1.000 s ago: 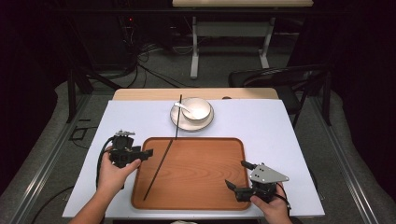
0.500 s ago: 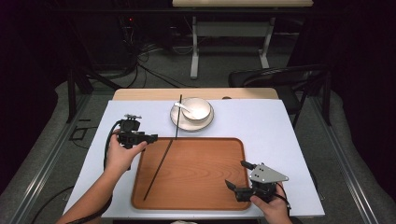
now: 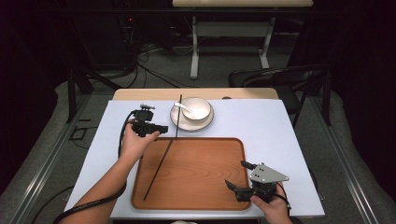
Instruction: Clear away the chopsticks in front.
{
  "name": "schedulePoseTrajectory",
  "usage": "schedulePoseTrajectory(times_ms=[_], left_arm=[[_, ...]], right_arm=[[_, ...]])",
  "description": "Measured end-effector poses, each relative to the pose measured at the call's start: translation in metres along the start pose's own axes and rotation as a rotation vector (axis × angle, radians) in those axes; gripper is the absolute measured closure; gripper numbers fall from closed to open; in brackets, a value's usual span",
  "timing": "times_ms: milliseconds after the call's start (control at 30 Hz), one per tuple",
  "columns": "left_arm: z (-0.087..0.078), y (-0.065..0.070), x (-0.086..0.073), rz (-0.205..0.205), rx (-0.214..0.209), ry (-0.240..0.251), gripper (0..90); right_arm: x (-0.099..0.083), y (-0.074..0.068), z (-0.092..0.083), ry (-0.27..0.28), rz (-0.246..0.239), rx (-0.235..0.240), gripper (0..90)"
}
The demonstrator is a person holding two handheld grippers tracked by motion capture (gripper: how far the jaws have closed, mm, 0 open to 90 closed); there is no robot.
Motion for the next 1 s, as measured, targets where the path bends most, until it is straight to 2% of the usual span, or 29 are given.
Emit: schedulePoseTrajectory(times_ms=[167,233,400,700,1000], left_arm=[[0.011,0.008,0.005,-0.012,-0.014,-0.007,40.9],[0.019,0.016,0.009,-0.018,-0.034,-0.013,41.9],[0.033,0.025,0.012,-0.014,-0.028,-0.025,43.6],[0.052,0.025,0.01,-0.047,-0.025,-0.063,51.2],[0.06,0.023,0.005,-0.056,-0.018,-0.098,62.3]], right_arm=[[0.0,0.0,0.0,-0.001,0.0,0.004,14.8],[0.0,0.0,0.0,-0.001,0.0,0.004,14.8],[0.0,0.0,0.0,0.001,0.002,0.006,14.8],[0.001,0.0,-0.001,0.004,0.001,0.008,14.8],[0.001,-0.001,-0.001,0.005,0.002,0.01,14.8]])
Point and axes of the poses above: each handheld gripper's, and its own axes: z roughly forward along the jaws, x roughly out of its top, y roughly to its right, the point moved 10 cm from there along z, roughly forward along the jaws, and after that the axes turned 7 degrees about z, right-handed, at the moved point
